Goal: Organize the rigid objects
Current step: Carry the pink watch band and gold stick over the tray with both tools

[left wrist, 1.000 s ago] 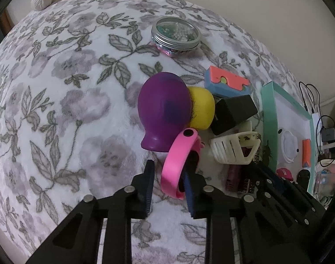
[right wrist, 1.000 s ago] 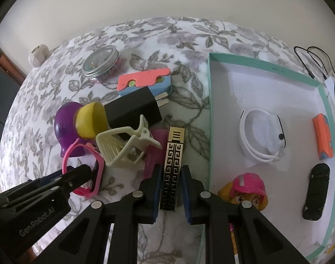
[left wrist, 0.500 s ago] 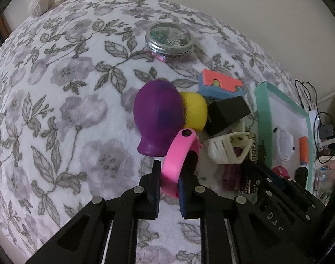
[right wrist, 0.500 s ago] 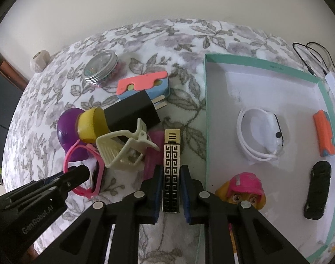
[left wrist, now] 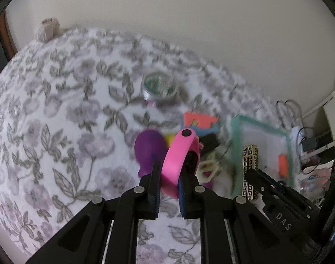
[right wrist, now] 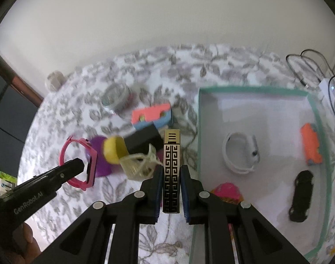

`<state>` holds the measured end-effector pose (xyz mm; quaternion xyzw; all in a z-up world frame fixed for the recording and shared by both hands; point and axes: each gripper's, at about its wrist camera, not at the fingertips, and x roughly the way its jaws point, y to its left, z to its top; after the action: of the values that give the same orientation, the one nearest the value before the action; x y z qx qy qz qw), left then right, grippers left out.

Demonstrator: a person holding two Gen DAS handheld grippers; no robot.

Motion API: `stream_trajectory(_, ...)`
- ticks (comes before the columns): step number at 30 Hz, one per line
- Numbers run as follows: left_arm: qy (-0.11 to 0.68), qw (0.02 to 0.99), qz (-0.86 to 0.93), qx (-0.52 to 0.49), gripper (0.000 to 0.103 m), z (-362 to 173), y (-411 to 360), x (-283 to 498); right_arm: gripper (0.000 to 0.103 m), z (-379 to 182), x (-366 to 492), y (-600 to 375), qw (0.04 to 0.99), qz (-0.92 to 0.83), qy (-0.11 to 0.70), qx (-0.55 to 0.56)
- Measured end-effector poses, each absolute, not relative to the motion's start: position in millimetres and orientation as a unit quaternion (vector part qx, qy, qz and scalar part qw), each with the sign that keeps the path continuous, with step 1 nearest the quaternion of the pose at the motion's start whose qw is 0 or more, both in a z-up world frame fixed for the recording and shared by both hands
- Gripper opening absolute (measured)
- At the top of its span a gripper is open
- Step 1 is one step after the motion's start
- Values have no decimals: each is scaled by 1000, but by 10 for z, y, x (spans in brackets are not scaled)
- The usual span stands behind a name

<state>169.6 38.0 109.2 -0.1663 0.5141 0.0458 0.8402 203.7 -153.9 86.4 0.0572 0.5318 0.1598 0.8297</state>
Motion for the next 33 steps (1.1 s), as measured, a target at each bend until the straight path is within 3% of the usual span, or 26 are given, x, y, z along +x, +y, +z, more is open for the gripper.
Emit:
stream_trajectory(6,451,878,6,-163,14,1572,169,1620,17,1292,2006,-1882,861,141,483,74)
stream_trajectory(13,430,889,-48,-149,14,1712,-273,1577,17,1587,1969,-2333,884,93,451,75)
stream_trajectory(24,452,875,-140,-100,14,1394,-1195,1591,17,1787,1837,-2992,899,31,428,81)
stream_trajectory(33,492,854,-158,-64,14,948,-1678,1585,17,1279,1934,-3294,869,-17,491,67)
